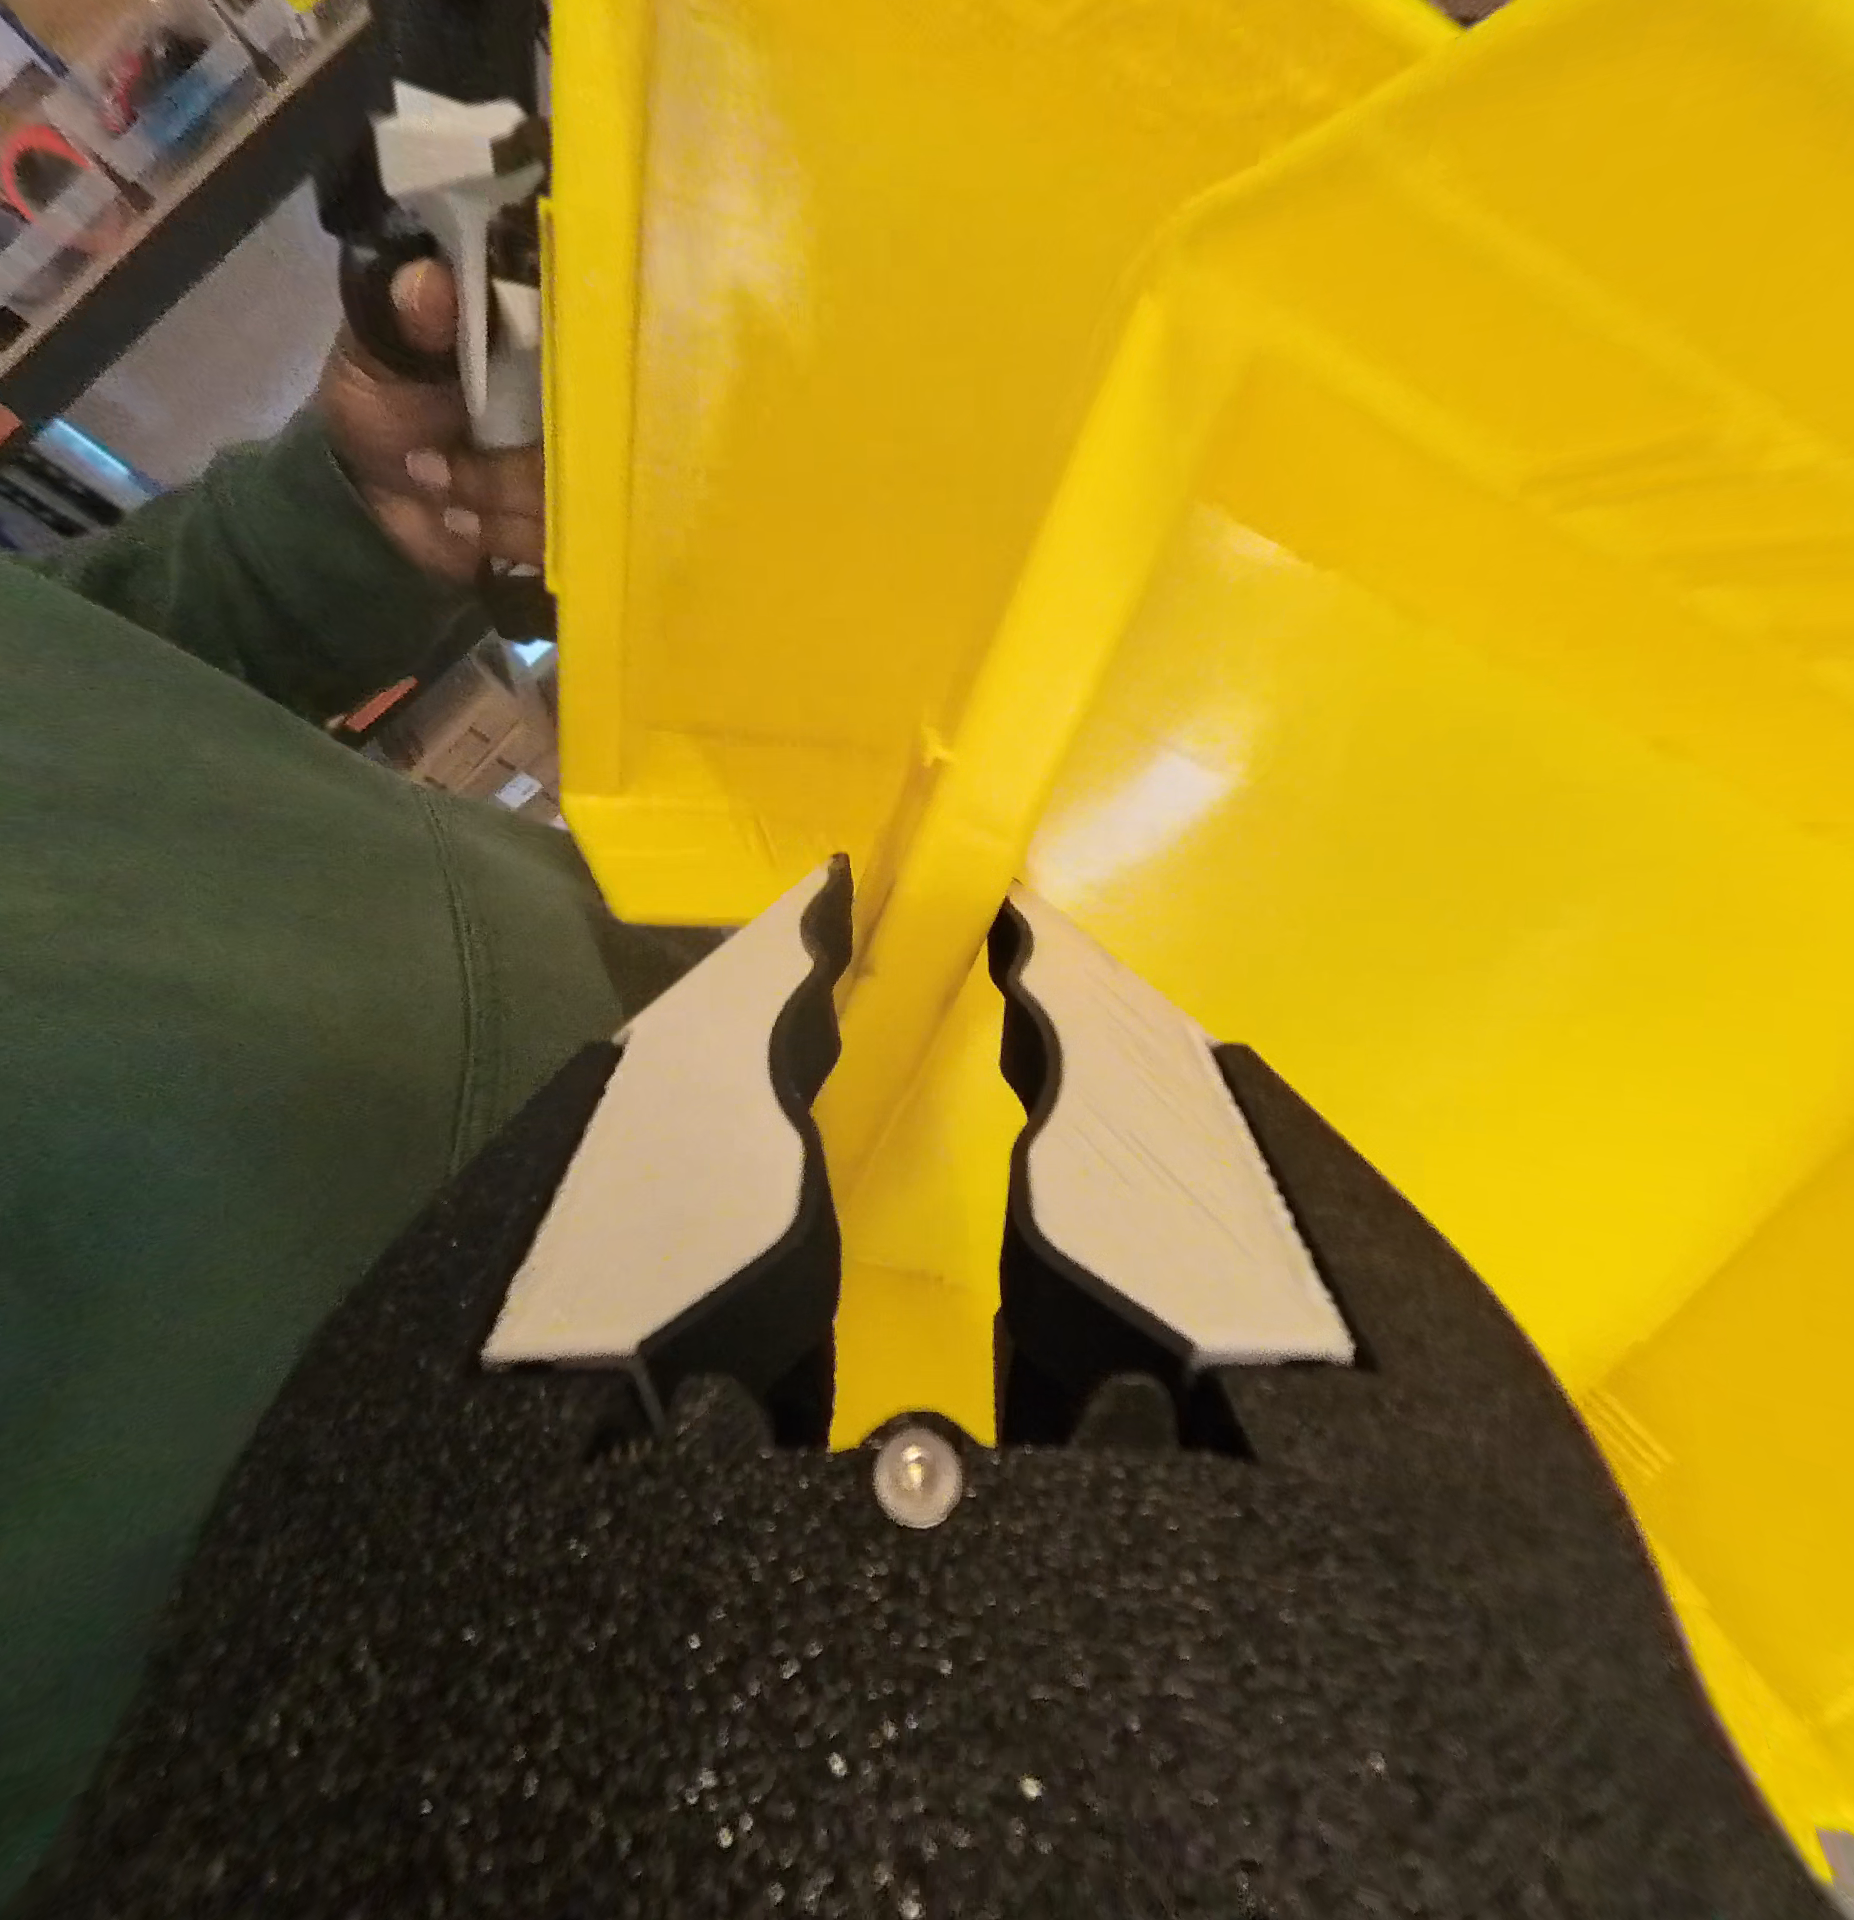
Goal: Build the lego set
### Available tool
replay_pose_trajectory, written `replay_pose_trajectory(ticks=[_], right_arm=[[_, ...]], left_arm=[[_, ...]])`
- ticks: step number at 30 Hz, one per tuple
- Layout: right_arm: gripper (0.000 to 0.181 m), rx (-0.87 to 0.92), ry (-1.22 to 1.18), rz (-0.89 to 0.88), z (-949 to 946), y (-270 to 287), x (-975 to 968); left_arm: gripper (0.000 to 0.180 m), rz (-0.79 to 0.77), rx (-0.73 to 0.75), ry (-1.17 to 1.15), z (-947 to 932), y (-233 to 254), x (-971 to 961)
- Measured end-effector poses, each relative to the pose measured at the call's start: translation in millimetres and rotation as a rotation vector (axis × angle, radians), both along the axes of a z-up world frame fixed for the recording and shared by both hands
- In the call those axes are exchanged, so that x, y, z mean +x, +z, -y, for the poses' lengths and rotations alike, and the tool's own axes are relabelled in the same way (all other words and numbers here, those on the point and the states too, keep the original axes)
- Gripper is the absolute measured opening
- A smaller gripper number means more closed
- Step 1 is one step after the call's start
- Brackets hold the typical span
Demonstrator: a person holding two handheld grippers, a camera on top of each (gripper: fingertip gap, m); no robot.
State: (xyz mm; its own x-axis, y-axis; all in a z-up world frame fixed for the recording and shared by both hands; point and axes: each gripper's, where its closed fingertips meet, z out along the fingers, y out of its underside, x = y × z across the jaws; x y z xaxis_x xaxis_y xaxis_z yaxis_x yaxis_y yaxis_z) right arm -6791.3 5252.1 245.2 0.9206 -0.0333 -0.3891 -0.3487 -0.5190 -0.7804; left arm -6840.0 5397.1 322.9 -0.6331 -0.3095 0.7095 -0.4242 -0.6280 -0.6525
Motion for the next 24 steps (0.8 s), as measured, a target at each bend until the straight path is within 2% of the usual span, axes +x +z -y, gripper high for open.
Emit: replay_pose_trajectory(ticks=[5, 12, 20, 21, 24], right_arm=[[0.023, 0.014, 0.065, -0.019, 2.4, -20.4, 59.7], [0.023, 0.050, 0.174, -0.066, 17.1, -30.4, 107.5], [0.024, -0.028, 0.291, -0.018, 21.7, -54.1, 119.4], [0.024, -0.024, 0.297, -0.016, 20.6, -55.0, 118.9], [0.023, 0.006, 0.304, -0.031, 14.4, -55.3, 117.2]], left_arm=[[0.001, 0.150, -0.187, 0.255, -32.4, -20.6, 54.5], [0.003, 0.150, -0.461, 0.589, -70.2, -125.2, 64.1], [0.016, -0.146, -0.453, 0.761, -66.7, -213.2, 61.5], [0.026, -0.188, -0.435, 0.779, -66.4, -220.8, 61.1], [0.036, -0.348, -0.267, 0.762, -49.5, -244.0, 63.5]])
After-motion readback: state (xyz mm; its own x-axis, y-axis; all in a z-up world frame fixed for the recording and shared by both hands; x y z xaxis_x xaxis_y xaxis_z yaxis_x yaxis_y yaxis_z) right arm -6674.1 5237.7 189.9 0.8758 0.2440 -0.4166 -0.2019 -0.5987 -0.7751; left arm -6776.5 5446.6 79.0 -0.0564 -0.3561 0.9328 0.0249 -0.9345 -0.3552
